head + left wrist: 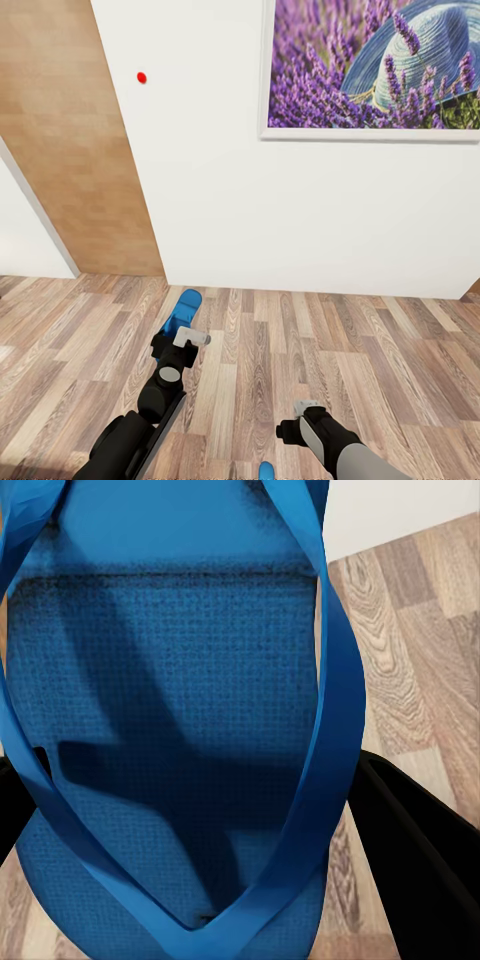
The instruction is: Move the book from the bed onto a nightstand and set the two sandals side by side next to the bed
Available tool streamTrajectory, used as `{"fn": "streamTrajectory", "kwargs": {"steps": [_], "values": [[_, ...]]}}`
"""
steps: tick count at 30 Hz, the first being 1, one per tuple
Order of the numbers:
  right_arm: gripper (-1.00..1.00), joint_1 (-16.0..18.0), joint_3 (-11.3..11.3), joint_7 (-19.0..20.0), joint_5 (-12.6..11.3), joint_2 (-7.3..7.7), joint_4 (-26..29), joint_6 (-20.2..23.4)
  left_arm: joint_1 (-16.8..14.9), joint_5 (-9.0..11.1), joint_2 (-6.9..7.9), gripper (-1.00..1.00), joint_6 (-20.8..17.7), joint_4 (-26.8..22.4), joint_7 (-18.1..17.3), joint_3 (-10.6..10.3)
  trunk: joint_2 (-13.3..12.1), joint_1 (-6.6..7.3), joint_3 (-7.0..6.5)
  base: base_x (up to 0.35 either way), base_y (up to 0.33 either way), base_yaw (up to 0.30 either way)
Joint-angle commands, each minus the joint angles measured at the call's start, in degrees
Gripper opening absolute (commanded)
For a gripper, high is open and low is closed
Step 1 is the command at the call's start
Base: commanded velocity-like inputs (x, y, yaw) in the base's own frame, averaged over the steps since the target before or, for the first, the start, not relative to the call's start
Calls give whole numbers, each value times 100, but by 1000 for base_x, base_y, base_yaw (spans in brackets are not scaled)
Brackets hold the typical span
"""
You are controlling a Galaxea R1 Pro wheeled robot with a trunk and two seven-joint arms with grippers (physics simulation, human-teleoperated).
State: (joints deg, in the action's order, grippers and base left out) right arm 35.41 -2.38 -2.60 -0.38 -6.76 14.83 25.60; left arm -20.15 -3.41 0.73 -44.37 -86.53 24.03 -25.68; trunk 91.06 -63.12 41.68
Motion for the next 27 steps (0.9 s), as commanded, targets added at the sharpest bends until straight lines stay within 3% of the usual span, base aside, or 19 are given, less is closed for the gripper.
{"fn": "streamTrajectory", "kwargs": {"steps": [1, 27], "values": [[100, 1, -24, -20, -6, -4, 11, 29, -6, -46, 6, -100, -45, -5, 13, -16, 44, -22, 33, 0, 0, 0], [100, 1, -8, -13, -6, -8, 5, 15, -6, -46, 6, -100, -45, -11, 7, -68, 1087, -593, 744, 0, 0, 0]]}}
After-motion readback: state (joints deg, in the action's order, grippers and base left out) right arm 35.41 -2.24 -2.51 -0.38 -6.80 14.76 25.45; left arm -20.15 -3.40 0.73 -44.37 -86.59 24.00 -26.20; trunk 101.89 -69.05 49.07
